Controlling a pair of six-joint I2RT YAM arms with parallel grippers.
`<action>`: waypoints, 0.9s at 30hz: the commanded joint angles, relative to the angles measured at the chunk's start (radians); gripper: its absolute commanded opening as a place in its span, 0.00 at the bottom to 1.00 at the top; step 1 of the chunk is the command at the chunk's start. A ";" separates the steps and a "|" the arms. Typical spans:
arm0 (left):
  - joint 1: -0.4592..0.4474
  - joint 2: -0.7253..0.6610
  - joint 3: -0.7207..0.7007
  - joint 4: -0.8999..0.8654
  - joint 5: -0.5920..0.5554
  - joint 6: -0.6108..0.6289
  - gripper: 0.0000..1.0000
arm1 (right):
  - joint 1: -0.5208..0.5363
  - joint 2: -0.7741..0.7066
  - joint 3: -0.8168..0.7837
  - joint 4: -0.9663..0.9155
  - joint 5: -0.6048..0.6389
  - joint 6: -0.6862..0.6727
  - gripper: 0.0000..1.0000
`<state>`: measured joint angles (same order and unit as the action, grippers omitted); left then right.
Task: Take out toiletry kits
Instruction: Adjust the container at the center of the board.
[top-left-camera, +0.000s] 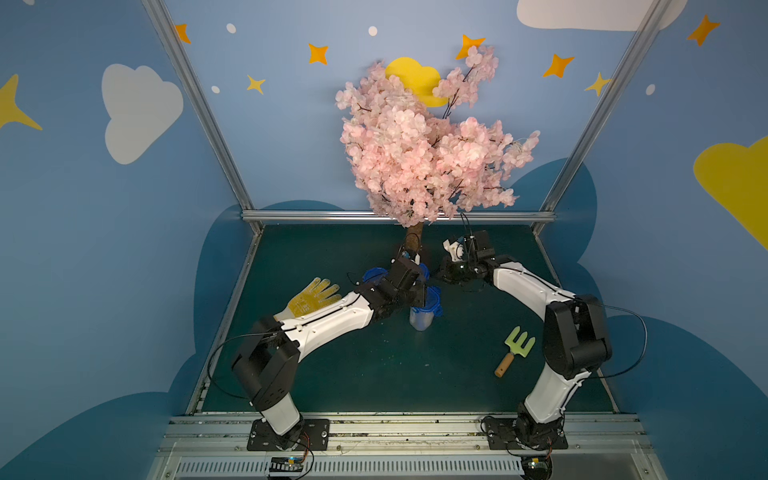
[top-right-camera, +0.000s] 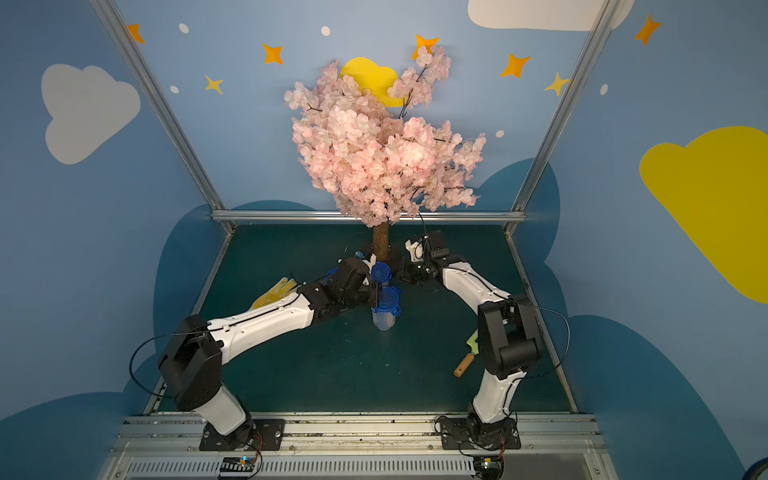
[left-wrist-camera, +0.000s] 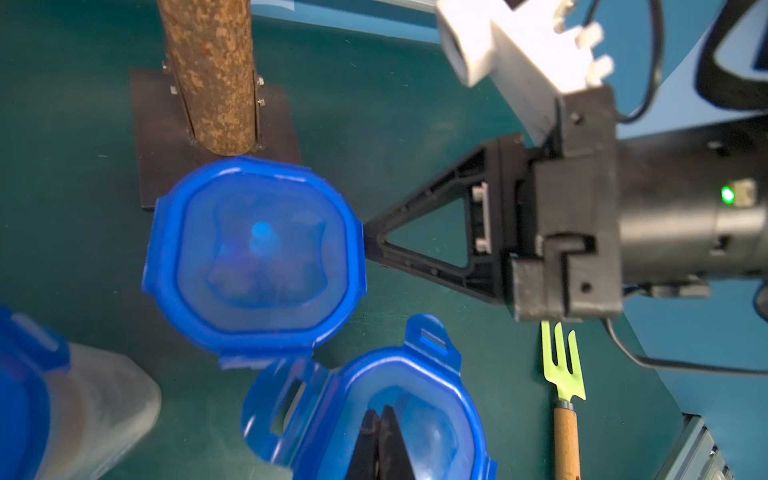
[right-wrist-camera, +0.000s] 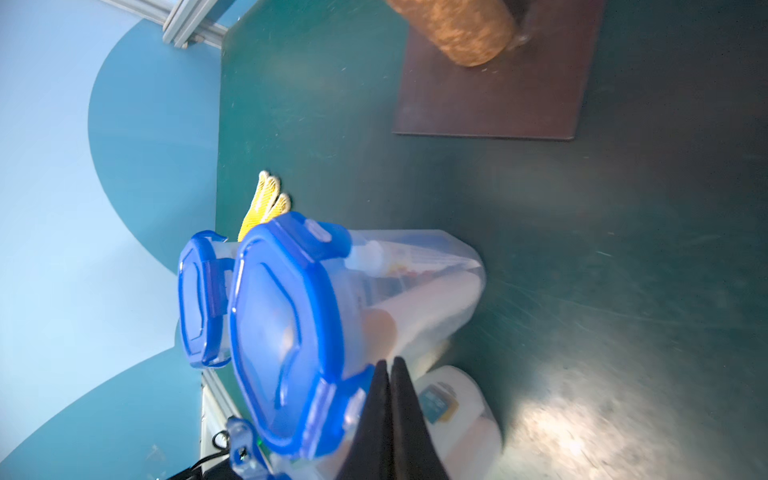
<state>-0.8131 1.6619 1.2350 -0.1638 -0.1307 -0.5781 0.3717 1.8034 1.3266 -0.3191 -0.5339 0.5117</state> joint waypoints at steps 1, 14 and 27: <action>-0.019 -0.025 -0.006 -0.018 -0.027 -0.022 0.02 | 0.031 0.004 0.028 -0.059 0.004 -0.032 0.00; 0.020 0.003 0.137 -0.081 -0.104 0.105 0.03 | -0.014 -0.297 -0.161 -0.212 0.244 -0.096 0.00; 0.054 0.142 0.221 -0.111 -0.067 0.145 0.02 | 0.077 -0.262 -0.173 -0.244 0.188 -0.055 0.00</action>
<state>-0.7631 1.8030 1.4601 -0.2539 -0.2180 -0.4500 0.4397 1.5116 1.1278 -0.5377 -0.3378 0.4526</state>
